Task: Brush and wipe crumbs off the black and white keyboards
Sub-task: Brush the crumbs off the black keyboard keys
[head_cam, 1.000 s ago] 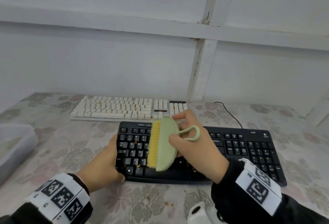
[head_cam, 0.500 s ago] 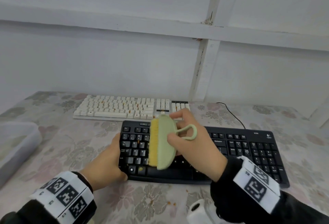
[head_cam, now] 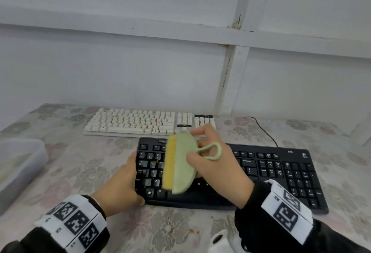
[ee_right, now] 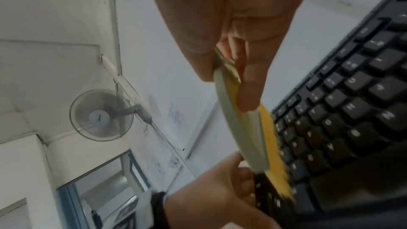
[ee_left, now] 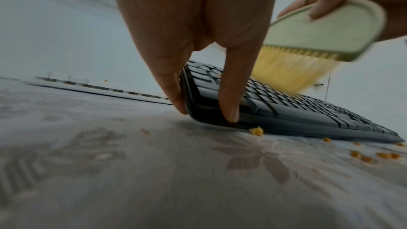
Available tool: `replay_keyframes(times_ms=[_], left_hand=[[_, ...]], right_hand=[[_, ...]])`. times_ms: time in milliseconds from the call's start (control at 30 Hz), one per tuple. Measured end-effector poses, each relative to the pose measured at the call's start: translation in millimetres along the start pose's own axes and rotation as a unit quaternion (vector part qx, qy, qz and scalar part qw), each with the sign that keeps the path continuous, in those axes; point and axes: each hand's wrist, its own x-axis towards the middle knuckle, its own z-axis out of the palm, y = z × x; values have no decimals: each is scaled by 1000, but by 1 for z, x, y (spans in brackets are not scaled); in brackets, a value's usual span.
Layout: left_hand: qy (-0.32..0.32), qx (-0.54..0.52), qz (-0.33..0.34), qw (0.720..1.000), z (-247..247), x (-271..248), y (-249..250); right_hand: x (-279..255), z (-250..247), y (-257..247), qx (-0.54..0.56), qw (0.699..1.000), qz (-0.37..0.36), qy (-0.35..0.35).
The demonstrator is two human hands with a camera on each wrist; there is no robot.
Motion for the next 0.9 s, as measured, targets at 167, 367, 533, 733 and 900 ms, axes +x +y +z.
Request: replay_keyframes(times_ms=[167, 367, 533, 733, 900], left_hand=[[-3, -4, -4, 1000, 0, 0, -1], [-2, -12, 9, 1000, -1, 0, 1], [0, 2, 4, 1000, 0, 0, 0], [2, -22, 12, 1000, 0, 1, 0], [7, -21, 23, 999, 0, 0, 2]], right_hand=[[-2, 14, 9, -45, 999, 11, -10], [-12, 13, 4, -60, 994, 37, -88], [3, 6, 2, -42, 999, -2, 8], [-13, 21, 11, -54, 994, 31, -85], [-6, 7, -5, -38, 992, 51, -108]])
